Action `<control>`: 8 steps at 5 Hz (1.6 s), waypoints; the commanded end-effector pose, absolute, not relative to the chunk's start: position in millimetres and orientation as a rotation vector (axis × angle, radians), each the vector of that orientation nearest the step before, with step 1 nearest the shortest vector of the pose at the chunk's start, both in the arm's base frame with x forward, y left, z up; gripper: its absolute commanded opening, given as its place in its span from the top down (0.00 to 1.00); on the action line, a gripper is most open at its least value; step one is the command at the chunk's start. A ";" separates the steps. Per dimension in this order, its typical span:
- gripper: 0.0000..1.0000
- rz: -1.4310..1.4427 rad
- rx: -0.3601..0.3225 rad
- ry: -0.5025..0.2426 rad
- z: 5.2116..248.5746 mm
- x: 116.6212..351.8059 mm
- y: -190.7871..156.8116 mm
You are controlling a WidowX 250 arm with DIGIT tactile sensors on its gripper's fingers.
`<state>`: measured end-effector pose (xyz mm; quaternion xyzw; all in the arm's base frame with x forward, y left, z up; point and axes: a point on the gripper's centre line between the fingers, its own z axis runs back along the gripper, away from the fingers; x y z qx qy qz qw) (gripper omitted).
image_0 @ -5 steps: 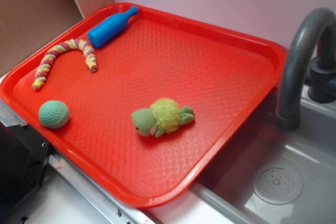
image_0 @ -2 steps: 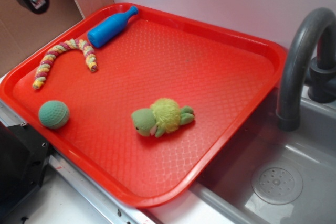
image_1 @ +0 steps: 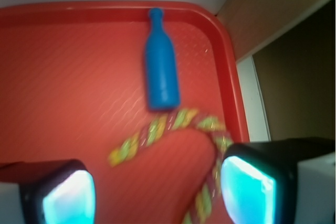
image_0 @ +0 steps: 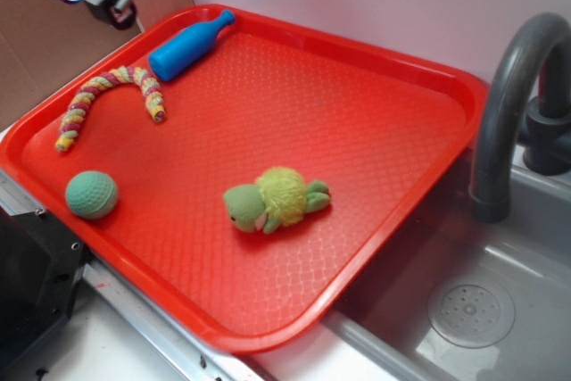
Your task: Grab the blue bottle.
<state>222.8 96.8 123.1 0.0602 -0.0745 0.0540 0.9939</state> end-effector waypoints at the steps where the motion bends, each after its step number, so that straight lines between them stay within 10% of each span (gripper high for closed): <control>1: 0.00 0.073 0.050 -0.183 107.2 265.4 119.5; 7: 0.00 -0.067 -0.070 -0.024 5.3 309.0 128.8; 8: 1.00 -0.106 -0.062 -0.017 5.2 313.5 127.2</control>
